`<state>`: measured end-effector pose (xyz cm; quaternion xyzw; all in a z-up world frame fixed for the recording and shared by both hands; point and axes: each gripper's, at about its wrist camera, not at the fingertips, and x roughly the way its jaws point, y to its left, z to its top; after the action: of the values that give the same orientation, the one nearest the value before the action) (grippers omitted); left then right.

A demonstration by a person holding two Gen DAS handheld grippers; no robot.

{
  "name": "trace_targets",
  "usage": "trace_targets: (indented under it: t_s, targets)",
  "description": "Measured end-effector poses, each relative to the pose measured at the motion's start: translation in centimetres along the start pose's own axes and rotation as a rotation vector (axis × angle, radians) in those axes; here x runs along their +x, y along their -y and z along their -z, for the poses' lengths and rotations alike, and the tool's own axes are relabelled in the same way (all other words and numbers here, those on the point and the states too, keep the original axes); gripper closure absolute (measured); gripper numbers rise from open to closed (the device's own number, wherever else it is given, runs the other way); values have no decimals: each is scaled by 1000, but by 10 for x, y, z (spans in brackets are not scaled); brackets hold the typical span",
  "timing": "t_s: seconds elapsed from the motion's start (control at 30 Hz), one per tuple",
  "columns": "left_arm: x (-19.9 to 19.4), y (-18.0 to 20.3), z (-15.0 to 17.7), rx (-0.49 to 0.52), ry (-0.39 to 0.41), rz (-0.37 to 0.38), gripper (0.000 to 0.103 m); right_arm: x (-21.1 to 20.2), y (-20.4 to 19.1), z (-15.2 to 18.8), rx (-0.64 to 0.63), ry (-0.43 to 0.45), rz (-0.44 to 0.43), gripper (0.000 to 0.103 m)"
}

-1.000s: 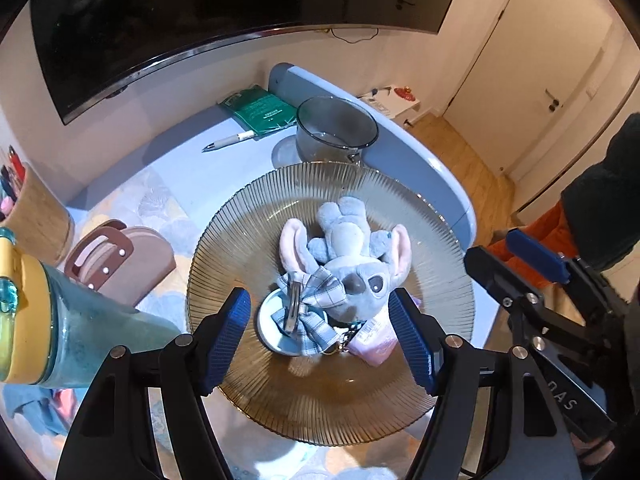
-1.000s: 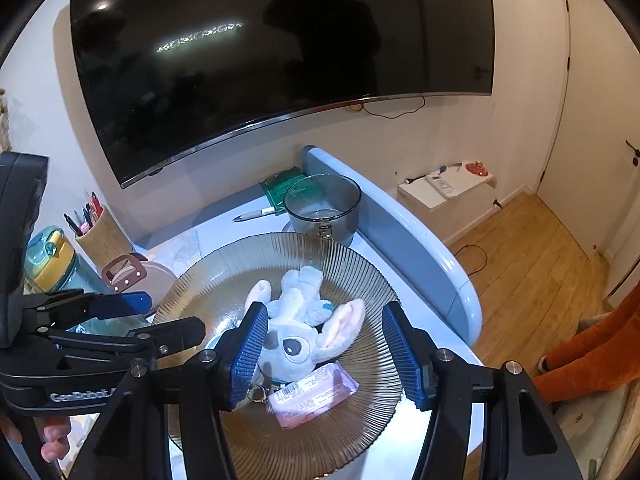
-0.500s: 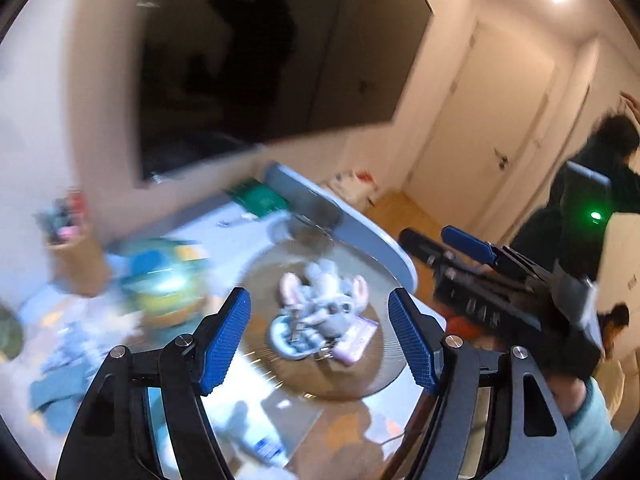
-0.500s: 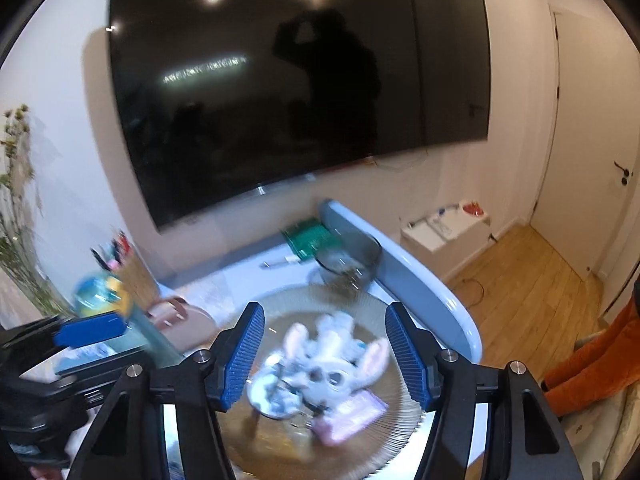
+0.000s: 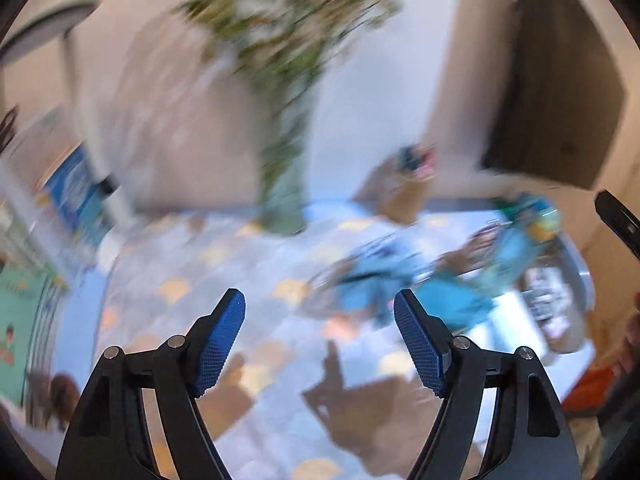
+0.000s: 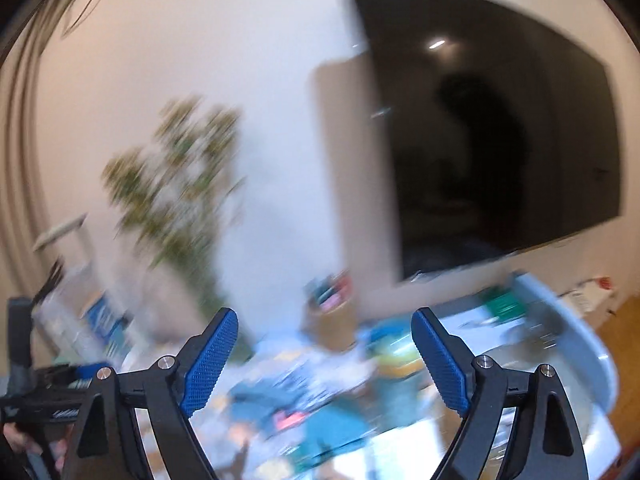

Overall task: Organize soft objects
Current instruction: 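Move both open tools back over the bed, then grasp the white plastic packet with the left tool while the right tool grasps the blue cloth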

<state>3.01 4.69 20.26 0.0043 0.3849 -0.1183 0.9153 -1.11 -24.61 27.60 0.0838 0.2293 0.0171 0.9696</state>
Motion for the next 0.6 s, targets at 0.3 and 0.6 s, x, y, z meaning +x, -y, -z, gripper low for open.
trace_targets:
  t_s: [0.3,0.6]
  targets:
    - [89,-37,93,-100,-168,-71,28,130,-76,137,-94,-408,-167,15]
    - [105,-53,113,-236,-220,-24,28,143,-85,192,-212,-513,-187,15]
